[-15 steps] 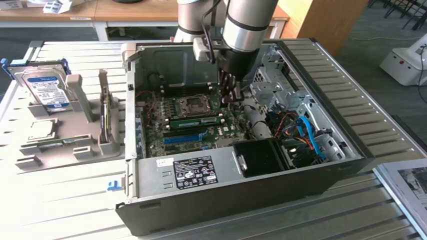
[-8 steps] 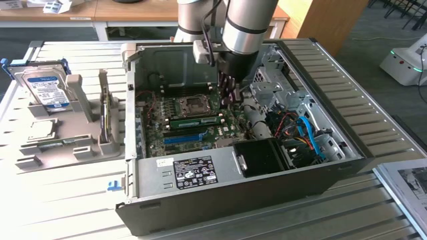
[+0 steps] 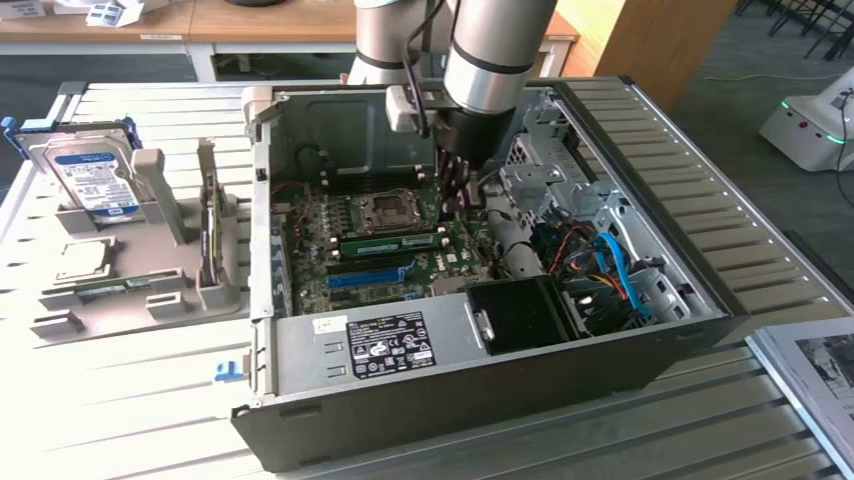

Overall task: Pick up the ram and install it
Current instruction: 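Press down the ram until it locks into place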

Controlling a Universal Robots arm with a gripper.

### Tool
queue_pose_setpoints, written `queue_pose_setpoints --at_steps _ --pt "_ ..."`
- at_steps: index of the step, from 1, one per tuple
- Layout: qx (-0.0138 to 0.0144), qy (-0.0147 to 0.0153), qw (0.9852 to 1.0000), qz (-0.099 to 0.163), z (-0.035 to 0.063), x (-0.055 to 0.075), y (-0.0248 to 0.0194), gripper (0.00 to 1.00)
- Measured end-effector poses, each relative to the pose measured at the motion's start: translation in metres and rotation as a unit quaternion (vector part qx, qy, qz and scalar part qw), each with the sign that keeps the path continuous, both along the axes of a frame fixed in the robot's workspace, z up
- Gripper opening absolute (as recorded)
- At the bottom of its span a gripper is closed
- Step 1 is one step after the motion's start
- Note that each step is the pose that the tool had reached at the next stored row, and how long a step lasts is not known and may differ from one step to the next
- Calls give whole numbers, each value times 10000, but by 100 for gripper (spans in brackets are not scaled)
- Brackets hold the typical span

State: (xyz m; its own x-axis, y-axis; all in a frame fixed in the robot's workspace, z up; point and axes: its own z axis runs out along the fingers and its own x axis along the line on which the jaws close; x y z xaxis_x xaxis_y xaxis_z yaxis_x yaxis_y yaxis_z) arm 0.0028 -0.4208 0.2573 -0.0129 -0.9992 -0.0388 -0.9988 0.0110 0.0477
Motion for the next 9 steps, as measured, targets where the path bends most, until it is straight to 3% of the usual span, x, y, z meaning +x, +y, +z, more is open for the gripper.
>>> queue_pose_setpoints --at_steps 9 --pt "-1 0 10000 0 -61 0 0 10"
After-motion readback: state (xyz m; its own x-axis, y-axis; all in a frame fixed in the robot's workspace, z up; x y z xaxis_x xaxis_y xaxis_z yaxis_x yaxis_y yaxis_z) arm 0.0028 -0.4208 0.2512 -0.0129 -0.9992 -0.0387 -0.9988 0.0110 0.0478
